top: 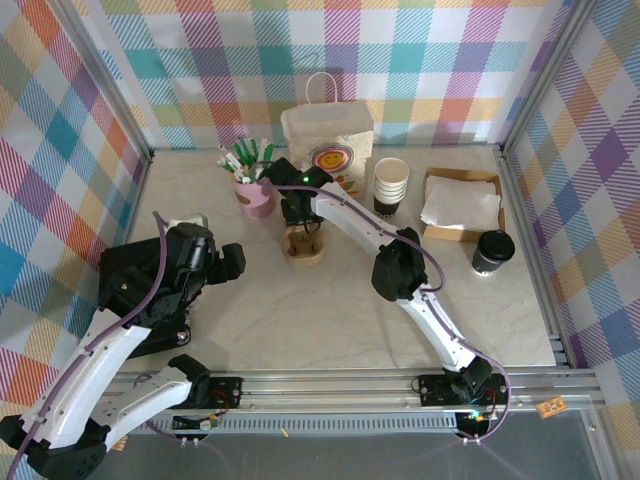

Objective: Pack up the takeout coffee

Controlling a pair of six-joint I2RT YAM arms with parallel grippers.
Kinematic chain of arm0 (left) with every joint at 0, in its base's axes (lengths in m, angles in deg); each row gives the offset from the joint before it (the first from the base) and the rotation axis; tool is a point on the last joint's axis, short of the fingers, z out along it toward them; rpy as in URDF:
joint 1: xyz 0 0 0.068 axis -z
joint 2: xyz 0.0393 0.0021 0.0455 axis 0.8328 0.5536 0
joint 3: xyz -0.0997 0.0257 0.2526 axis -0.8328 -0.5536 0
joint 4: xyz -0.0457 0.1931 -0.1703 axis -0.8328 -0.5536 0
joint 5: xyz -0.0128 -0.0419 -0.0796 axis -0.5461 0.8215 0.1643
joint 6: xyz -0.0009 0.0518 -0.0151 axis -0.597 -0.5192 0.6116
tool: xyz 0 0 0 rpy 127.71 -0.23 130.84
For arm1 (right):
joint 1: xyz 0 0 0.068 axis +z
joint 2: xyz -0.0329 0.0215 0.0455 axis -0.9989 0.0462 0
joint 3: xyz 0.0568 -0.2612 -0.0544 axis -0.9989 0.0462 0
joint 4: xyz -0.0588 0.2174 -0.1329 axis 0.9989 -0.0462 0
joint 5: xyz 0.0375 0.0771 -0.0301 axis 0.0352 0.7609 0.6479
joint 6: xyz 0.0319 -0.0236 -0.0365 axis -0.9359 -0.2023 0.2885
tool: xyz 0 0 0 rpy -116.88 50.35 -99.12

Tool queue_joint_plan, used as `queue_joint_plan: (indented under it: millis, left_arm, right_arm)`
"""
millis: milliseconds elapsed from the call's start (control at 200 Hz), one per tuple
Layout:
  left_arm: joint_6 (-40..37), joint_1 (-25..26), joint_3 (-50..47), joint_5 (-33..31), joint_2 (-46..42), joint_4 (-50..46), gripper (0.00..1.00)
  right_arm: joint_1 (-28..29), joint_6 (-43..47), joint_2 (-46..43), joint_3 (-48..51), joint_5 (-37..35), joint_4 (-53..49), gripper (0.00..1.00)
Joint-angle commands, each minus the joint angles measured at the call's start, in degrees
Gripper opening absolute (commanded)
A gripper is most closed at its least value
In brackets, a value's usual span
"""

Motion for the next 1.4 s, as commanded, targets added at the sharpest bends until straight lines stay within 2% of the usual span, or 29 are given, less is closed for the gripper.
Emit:
queue_joint_plan:
  millis: [0,230,475,665,880,1160,1395]
  left_arm:
    - [-0.5,-0.6,-0.5,0.2,-0.5,0.6,0.93]
    - [-0.2,-0.6,-0.6,0.0,-1.2,0.3,0.93]
    - [0.5,-0.6,-1.3,-0.1,-2.0,0.5,0.93]
    - [0.7,-0.6,-1.4,0.1,-2.4,0.5,0.93]
    - [1.3,-0.6,-1.7,0.0,-3.1,0.4,0.93]
    - [2.0,-0.6,-2.0,-0.3,-3.9,0.2,0.93]
    - [2.3,-0.6,-1.7,-0.4,-4.0,0.3,0.93]
  right_arm:
    - [0.0,-1.1,1.2,0.4,1.6,-0.5,0.48]
    - [0.7,-1.1,0.5,0.4,1.5,-1.2,0.54]
    - [1.2,-0.9,0.4,1.5,1.6,-1.9,0.54]
    - [1.2,-1.3,0.6,2.4,1.7,-1.9,0.49]
    - [1.2,-1.6,0.4,2.4,2.2,-2.0,0.37]
    - [1.4,-1.3,-1.9,2.7,1.3,-1.9,0.3]
    - [1.8,-1.3,-4.3,3.0,0.1,-1.7,0.28]
